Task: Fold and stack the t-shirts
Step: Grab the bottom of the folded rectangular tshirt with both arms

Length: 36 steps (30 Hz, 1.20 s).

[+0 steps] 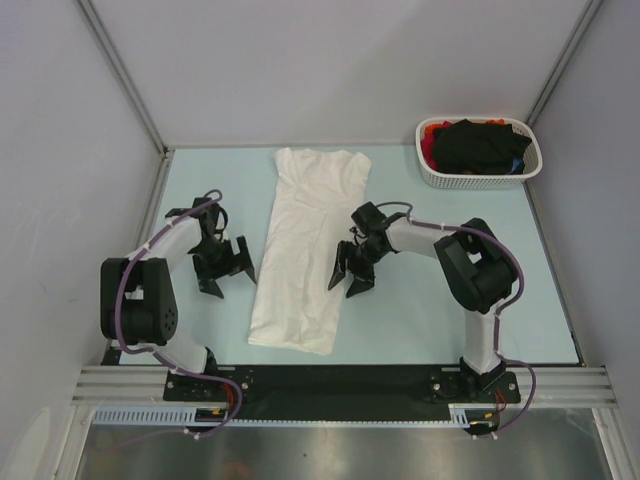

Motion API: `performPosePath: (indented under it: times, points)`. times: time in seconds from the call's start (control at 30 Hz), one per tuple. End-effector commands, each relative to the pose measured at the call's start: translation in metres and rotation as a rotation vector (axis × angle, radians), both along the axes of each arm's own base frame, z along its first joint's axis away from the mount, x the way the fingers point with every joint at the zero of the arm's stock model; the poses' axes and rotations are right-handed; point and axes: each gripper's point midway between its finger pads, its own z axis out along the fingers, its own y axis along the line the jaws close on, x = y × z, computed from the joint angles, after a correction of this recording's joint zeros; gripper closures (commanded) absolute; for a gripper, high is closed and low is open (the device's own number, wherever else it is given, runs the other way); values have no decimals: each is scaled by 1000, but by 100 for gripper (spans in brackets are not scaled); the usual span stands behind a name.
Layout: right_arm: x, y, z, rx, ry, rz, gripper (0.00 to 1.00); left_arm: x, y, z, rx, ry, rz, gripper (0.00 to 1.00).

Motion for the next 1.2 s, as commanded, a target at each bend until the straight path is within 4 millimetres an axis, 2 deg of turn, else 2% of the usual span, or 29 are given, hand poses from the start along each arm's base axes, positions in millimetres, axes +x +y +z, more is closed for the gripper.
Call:
performPosePath:
  times: [0.0, 0.03, 0.07, 0.1, 0.13, 0.23, 0.4, 0.67, 0.83, 0.97, 1.0, 1.07, 1.1, 1.13, 1.17]
  points:
    - [6, 6, -13, -36, -7, 34, 43, 12, 0, 6, -27, -39, -21, 0]
    - [5, 8, -15, -36, 2, 42, 46, 12, -1, 6, -31, -38, -22, 0]
    - [3, 9, -15, -33, 15, 47, 57, 12, -1, 6, -31, -40, -24, 0]
    - [5, 11, -13, -28, 12, 51, 63, 12, -1, 6, -31, -38, -25, 0]
    - [5, 11, -16, -31, 22, 53, 79, 12, -1, 6, -32, -40, -27, 0]
    - [6, 10, -17, -49, 32, 71, 100, 14, 8, 7, -33, -43, 5, 0]
    - [11, -2, -19, -151, 29, 106, 100, 15, 13, 11, -31, -54, 22, 0]
    - [15, -34, -27, -274, 17, 99, 100, 15, 15, 11, -27, -53, 30, 0]
    - [25, -54, -27, -330, -28, 73, 100, 15, 15, 12, -27, -58, 25, 0]
    - [33, -57, -23, -339, -75, 81, 100, 13, 14, 14, -31, -62, 19, 0]
    - [33, -53, -19, -320, -84, 91, 98, 13, 12, 15, -41, -65, 15, 0]
    - [30, -52, -11, -307, -101, 109, 73, 9, 10, 17, -59, -69, 10, 0]
    - [28, -52, -7, -302, -108, 113, 49, 7, 4, 19, -91, -70, 6, 0]
    - [26, -49, 9, -281, -148, 115, 39, 5, 2, 23, -107, -83, 3, 0]
    - [23, -49, 16, -276, -162, 109, 29, -2, -2, 21, -125, -71, 3, 0]
